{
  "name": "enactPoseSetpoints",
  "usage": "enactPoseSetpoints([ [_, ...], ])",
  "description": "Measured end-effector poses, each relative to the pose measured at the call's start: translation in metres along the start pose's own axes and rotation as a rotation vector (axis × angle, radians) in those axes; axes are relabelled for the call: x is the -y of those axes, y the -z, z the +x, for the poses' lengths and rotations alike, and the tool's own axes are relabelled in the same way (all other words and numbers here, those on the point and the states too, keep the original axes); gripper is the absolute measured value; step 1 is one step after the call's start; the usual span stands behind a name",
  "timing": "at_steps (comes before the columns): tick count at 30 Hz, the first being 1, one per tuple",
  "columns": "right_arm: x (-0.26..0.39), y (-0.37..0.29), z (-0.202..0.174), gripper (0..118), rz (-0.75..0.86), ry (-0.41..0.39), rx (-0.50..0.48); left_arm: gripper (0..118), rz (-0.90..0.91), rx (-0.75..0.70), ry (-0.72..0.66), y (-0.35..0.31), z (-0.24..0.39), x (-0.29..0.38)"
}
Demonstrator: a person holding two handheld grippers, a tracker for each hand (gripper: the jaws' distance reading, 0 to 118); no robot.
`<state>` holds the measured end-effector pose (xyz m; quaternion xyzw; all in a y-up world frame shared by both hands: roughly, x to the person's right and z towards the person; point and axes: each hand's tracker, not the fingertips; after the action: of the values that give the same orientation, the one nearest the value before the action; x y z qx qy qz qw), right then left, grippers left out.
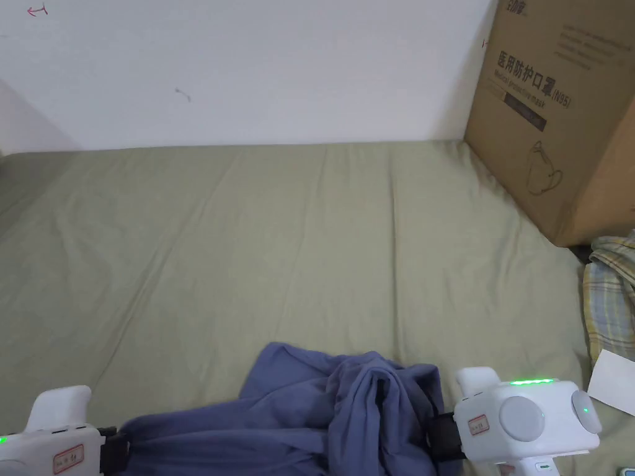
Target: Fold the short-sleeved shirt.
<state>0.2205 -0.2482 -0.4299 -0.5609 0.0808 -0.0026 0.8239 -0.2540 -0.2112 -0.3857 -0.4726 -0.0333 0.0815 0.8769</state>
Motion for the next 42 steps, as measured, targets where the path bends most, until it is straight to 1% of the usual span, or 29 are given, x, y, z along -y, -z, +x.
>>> enactPoseSetpoints([
  [1,0.001,-0.006,-0.004,2,0.032,-0.035,-0.012,0,-0.005,0.0,0.002,0.001,0.001,0.001],
  [2,0.0,-0.008,-0.005,2,0.05,-0.039,-0.075,0,-0.006,-0.002,0.004,0.0,0.0,0.002],
  [4,0.003,-0.025,-0.004,2,0.08,-0.028,-0.038,0,0.009,0.0,0.001,-0.004,-0.001,0.003],
  [5,0.004,-0.032,-0.001,2,0.101,-0.022,-0.048,0,0.02,0.008,-0.008,-0.008,-0.002,0.001],
  [8,0.004,-0.07,0.017,2,0.218,0.061,-0.095,0,0.074,0.041,-0.03,-0.027,-0.006,-0.007],
  [10,-0.001,-0.103,0.03,2,0.281,0.097,-0.127,0,0.12,0.053,-0.007,-0.045,-0.003,-0.017],
  [11,-0.002,-0.123,0.036,2,0.318,0.103,-0.124,0,0.145,0.055,0.015,-0.055,-0.001,-0.023],
  [14,-0.015,-0.176,0.046,2,0.417,0.087,-0.092,0,0.213,0.073,0.075,-0.088,0.011,-0.047],
  [16,-0.026,-0.211,0.052,2,0.487,0.098,-0.101,0,0.268,0.097,0.101,-0.112,0.017,-0.068],
  [18,-0.038,-0.236,0.056,2,0.519,0.097,-0.12,0,0.318,0.112,0.117,-0.136,0.023,-0.09],
  [19,-0.044,-0.25,0.054,2,0.527,0.086,-0.116,0,0.353,0.113,0.123,-0.149,0.024,-0.103],
  [22,-0.066,-0.286,0.051,2,0.598,0.032,-0.059,0,0.432,0.13,0.127,-0.184,0.026,-0.142],
  [23,-0.074,-0.298,0.049,2,0.618,0.024,-0.057,0,0.458,0.133,0.127,-0.195,0.027,-0.156],
  [25,-0.092,-0.319,0.047,2,0.643,0.021,-0.058,0,0.473,0.118,0.144,-0.212,0.03,-0.18],
  [29,-0.131,-0.358,0.041,2,0.705,-0.029,-0.002,0,0.506,0.084,0.192,-0.233,0.036,-0.223],
  [30,-0.142,-0.365,0.041,2,0.713,-0.03,0.012,0,0.513,0.072,0.202,-0.233,0.035,-0.233],
  [33,-0.175,-0.379,0.048,2,0.731,-0.003,0.034,0,0.524,0.045,0.195,-0.235,0.034,-0.261],
  [37,-0.224,-0.384,0.06,2,0.75,0.02,0.079,0,0.527,0.033,0.147,-0.224,0.03,-0.301],
  [39,-0.247,-0.382,0.069,2,0.765,0.048,0.102,0,0.531,0.033,0.124,-0.214,0.028,-0.32],
  [42,-0.276,-0.378,0.08,2,0.81,0.115,0.102,0,0.539,0.033,0.1,-0.196,0.027,-0.348],
])
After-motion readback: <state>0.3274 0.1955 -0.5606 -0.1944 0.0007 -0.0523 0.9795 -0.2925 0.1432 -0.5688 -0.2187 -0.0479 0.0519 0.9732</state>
